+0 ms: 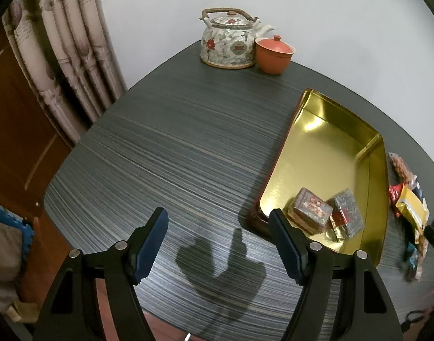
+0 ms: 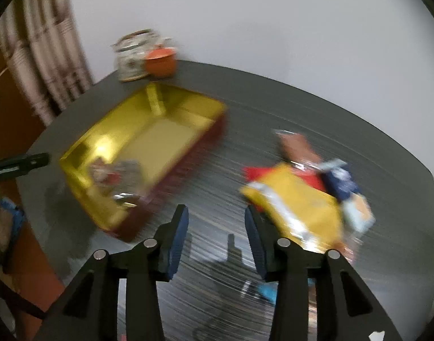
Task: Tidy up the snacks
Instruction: 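Grasp the clear bag of orange meat sticks with the right tool, then grasp the blue candy packet with the left tool, then carry the blue candy packet into the tray and release it while the right tool holds the meat-stick bag, then carry the clear meat-stick bag into the gold tray and open the right tool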
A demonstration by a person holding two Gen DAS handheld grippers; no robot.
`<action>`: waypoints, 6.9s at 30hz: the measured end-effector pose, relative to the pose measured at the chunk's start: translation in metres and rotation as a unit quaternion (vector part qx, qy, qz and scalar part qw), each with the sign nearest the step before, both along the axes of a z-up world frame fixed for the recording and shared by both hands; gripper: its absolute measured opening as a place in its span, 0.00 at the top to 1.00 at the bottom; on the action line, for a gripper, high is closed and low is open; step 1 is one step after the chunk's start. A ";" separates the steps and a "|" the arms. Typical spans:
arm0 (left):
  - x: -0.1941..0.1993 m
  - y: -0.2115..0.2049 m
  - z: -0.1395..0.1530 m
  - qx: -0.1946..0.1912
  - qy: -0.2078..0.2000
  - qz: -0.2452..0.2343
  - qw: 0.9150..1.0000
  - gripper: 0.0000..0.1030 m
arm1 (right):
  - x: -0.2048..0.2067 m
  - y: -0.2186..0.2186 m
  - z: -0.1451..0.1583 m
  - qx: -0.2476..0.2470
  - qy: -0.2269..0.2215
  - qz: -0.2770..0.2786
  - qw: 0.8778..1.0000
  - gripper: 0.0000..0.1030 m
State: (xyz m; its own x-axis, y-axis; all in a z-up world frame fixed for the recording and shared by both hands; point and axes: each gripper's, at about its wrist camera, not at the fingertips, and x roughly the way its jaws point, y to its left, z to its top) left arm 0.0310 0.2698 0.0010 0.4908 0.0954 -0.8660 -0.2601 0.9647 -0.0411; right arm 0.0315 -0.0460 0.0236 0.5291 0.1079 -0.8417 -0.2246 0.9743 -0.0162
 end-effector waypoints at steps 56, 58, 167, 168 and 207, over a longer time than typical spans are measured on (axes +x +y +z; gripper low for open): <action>0.020 -0.349 -0.028 -0.029 0.062 -0.359 0.931 0.28 | -0.045 -0.201 -0.063 0.022 0.053 -0.165 0.985 0.64; 0.023 -0.351 -0.032 -0.028 0.072 -0.356 0.931 0.29 | -0.046 -0.205 -0.065 0.035 0.058 -0.169 0.983 0.64; 0.092 -0.132 -0.021 0.033 0.070 -0.156 0.985 0.64 | -0.042 -0.198 -0.075 -0.006 0.050 -0.184 0.982 0.63; 0.091 -0.131 -0.020 0.032 0.069 -0.157 0.985 0.63 | -0.041 -0.197 -0.075 -0.006 0.050 -0.184 0.982 0.63; 0.007 -0.031 0.007 0.023 -0.014 -0.049 0.998 0.37 | -0.027 -0.156 -0.028 -0.025 0.002 -0.185 0.983 0.67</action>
